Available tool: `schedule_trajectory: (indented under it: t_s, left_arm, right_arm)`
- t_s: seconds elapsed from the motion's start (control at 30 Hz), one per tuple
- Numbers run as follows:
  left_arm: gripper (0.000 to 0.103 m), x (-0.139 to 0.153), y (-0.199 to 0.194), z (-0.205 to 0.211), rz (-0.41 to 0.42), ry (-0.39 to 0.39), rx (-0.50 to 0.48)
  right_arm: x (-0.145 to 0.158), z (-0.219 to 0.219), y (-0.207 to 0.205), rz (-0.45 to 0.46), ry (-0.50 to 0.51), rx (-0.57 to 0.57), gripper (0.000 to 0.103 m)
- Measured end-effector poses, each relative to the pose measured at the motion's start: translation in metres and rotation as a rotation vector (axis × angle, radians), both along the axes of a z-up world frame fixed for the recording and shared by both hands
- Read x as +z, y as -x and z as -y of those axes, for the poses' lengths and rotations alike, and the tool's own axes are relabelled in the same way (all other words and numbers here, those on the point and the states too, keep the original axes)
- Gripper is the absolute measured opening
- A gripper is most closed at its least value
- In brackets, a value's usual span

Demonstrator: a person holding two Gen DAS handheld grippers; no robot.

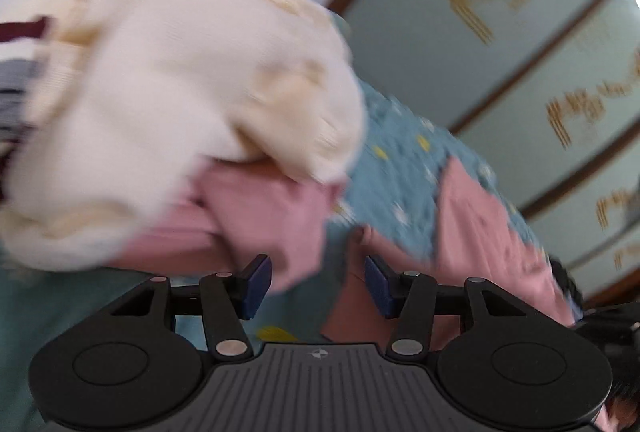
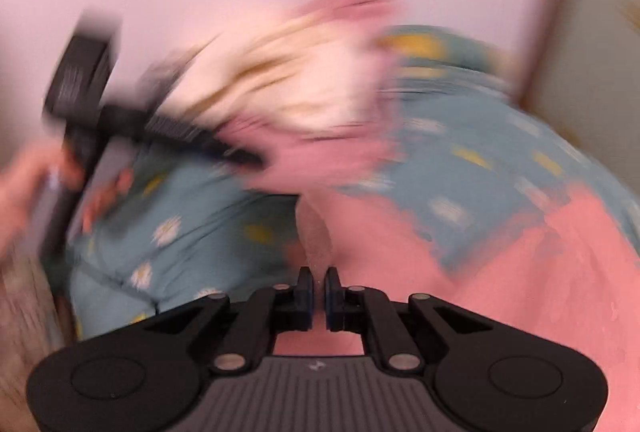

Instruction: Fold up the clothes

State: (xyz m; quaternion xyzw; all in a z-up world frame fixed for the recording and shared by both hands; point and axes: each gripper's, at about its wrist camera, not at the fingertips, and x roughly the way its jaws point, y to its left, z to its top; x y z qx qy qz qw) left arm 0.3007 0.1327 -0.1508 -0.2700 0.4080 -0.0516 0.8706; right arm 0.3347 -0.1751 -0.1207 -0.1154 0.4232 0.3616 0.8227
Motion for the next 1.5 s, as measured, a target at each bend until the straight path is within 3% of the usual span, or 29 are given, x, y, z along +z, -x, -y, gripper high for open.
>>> schedule_trajectory:
  t_s: [0.07, 0.13, 0.23, 0.33, 0.37, 0.43, 0.57, 0.6, 0.67, 0.73, 0.87, 1.03, 1.17, 1.27, 1.33, 1.4, 1.5]
  left_arm:
    - [0.050, -0.005, -0.001, 0.016, -0.022, -0.009, -0.047]
    - [0.050, -0.012, -0.003, 0.032, -0.044, -0.037, -0.089]
    - [0.053, -0.025, -0.006, 0.048, -0.078, -0.094, -0.129]
    - [0.053, -0.044, -0.012, 0.059, -0.118, -0.095, -0.161]
    - [0.053, -0.047, -0.012, 0.066, -0.105, -0.136, -0.174]
    - [0.057, -0.047, -0.012, 0.075, -0.065, -0.203, -0.200]
    - [0.059, -0.049, -0.018, 0.109, 0.130, -0.490, -0.261]
    - [0.057, -0.048, -0.016, 0.108, 0.152, -0.508, -0.263]
    - [0.005, -0.047, -0.013, 0.112, 0.217, -0.467, -0.304]
    - [0.006, -0.046, -0.011, 0.116, 0.250, -0.437, -0.335]
    - [0.006, -0.007, -0.008, 0.111, 0.231, -0.473, -0.389]
    - [0.006, 0.111, -0.025, 0.060, 0.280, -0.581, -0.339]
    - [0.006, 0.181, -0.040, 0.043, 0.332, -0.788, -0.284]
    - [0.006, 0.215, -0.056, 0.040, 0.290, -0.907, -0.260]
    - [0.006, 0.224, -0.062, 0.037, 0.241, -0.944, -0.265]
    - [0.006, 0.235, -0.068, 0.028, 0.172, -1.033, -0.254]
    - [0.006, 0.243, -0.070, 0.010, 0.117, -1.065, -0.218]
  right_arm:
    - [-0.012, 0.072, -0.001, -0.057, -0.039, -0.229, 0.005]
    - [-0.034, 0.119, 0.004, -0.102, -0.015, -0.368, 0.006]
    - [-0.054, 0.157, 0.016, -0.114, 0.026, -0.485, 0.011]
    - [-0.054, 0.167, 0.023, -0.089, -0.025, -0.521, 0.021]
    - [-0.050, 0.166, 0.028, -0.071, -0.064, -0.520, 0.031]
    - [-0.042, 0.164, 0.038, -0.039, -0.132, -0.512, 0.034]
    - [-0.032, 0.157, 0.069, 0.001, -0.188, -0.459, 0.034]
    - [-0.031, 0.156, 0.075, 0.006, -0.201, -0.453, 0.034]
    - [-0.031, 0.154, 0.092, 0.017, -0.230, -0.446, 0.034]
    - [-0.033, 0.150, 0.116, 0.035, -0.265, -0.449, 0.034]
    - [-0.039, 0.144, 0.144, 0.024, -0.322, -0.456, 0.034]
    - [-0.041, 0.128, 0.150, 0.025, -0.326, -0.427, 0.034]
    - [-0.034, 0.103, 0.148, 0.033, -0.360, -0.377, 0.034]
    - [-0.026, 0.074, 0.141, 0.053, -0.353, -0.316, 0.034]
    - [-0.021, 0.052, 0.134, 0.063, -0.344, -0.276, 0.034]
    - [-0.017, 0.035, 0.125, 0.063, -0.355, -0.255, 0.034]
    - [-0.018, 0.024, 0.119, 0.055, -0.381, -0.240, 0.034]
